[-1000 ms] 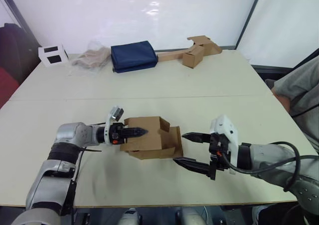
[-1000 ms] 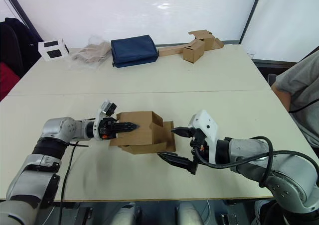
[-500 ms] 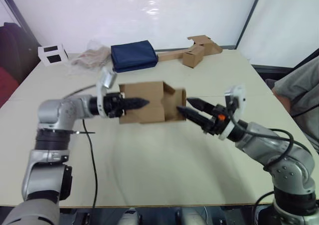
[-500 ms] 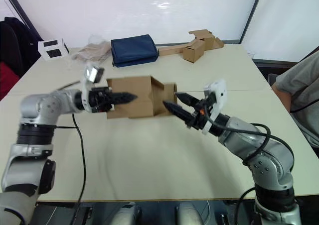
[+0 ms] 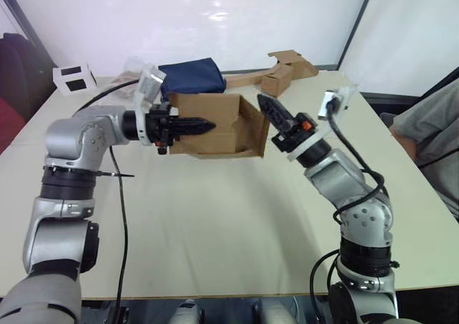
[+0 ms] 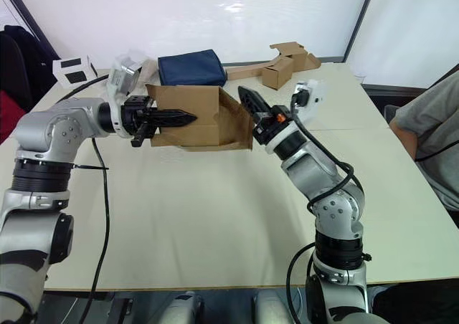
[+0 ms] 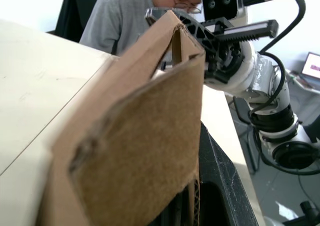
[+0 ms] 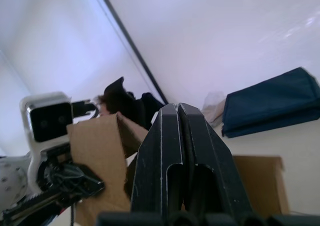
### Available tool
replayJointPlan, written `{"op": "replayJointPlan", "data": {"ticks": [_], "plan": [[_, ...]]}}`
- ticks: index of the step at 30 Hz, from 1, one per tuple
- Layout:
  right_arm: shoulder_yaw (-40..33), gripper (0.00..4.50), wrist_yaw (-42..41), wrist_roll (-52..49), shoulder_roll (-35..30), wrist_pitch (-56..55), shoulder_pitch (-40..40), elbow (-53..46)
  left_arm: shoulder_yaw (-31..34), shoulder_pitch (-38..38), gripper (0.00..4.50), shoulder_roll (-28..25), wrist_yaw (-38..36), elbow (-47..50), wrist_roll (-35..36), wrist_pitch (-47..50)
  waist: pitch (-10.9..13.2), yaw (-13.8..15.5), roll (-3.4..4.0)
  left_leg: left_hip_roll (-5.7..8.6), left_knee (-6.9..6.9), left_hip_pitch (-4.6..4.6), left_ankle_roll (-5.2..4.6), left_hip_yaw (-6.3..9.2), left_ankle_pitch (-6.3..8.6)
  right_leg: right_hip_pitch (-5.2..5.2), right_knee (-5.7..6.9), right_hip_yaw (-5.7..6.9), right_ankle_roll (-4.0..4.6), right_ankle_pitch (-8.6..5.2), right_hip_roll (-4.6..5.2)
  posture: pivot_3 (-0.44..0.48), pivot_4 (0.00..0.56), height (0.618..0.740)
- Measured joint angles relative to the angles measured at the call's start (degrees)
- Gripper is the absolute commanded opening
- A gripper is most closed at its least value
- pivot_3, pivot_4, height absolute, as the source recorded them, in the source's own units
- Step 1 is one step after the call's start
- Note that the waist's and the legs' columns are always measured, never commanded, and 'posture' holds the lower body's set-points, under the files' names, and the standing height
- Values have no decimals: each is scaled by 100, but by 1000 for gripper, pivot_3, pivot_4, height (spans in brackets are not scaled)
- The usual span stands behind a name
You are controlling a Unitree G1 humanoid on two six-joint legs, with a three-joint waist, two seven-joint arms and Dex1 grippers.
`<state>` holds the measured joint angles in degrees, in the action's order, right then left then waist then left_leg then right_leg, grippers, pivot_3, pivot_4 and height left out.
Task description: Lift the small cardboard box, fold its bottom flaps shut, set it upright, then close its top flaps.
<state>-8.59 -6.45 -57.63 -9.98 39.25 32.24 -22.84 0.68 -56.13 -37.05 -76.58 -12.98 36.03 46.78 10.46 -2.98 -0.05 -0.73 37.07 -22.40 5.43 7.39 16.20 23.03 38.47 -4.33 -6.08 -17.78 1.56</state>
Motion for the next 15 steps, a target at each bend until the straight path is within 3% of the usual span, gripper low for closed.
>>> {"op": "replayJointPlan", "data": {"ticks": [15], "plan": [[260,35,-240,62,47,-3,-21,-53,-114,-426,0,-13,-227,34,-153,-336,0,-113,0,0,-4,-1,-5,1,3,4,0,-2,0,0,-1,0,150,740]]}}
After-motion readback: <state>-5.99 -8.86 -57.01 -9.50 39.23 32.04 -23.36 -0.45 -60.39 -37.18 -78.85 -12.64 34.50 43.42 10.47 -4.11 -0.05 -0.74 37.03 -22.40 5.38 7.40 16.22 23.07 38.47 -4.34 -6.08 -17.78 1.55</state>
